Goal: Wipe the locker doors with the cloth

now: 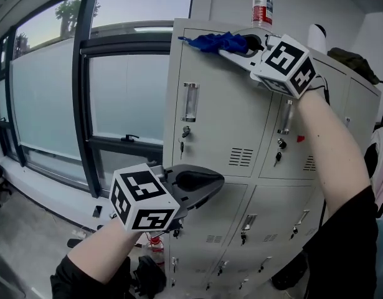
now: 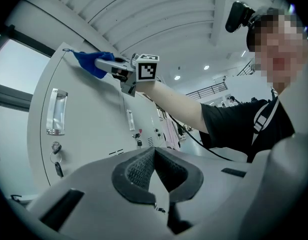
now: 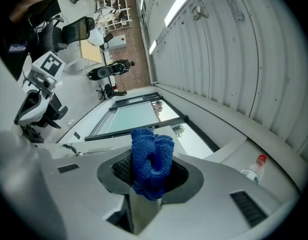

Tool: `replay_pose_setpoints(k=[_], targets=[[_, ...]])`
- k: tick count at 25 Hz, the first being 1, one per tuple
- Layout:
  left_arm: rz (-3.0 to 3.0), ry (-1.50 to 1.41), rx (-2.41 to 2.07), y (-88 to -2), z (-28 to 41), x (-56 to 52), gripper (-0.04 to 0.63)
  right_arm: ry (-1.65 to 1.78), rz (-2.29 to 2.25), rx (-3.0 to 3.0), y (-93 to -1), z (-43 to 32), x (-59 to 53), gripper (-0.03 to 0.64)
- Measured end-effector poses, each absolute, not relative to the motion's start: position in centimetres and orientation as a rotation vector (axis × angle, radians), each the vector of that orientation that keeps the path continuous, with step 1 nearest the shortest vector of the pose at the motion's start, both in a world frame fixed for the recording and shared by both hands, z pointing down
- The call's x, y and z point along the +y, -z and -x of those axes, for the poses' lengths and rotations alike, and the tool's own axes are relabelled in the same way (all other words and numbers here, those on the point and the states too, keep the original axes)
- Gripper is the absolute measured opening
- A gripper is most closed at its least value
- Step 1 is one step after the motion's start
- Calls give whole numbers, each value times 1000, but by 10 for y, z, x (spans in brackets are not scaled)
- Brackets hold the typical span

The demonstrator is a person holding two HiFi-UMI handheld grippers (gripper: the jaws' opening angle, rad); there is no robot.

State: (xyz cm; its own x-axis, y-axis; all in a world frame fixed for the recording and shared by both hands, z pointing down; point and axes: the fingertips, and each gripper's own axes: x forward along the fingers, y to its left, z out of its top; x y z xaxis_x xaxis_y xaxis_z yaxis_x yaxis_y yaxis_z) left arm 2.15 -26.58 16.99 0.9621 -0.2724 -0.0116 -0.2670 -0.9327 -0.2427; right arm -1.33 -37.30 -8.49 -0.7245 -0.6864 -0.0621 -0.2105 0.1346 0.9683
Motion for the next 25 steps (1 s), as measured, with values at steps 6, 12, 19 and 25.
replay_pose_setpoints(k=[6,12,19,25], targets=[[2858,30,417,-165,-22,-273,8,1632,-905,-1978,119,12,-385,103],[2852,46,418,-162,-25,-274,8,1627,-886,-1983,114,11,-393,103],[2857,69,412,-167,-33,-277,8,1623,-813,-1995,84,15,-392,103],[2863,81,400,-170,-38,-278,8,1593,-764,-2008,58,17,-391,103]])
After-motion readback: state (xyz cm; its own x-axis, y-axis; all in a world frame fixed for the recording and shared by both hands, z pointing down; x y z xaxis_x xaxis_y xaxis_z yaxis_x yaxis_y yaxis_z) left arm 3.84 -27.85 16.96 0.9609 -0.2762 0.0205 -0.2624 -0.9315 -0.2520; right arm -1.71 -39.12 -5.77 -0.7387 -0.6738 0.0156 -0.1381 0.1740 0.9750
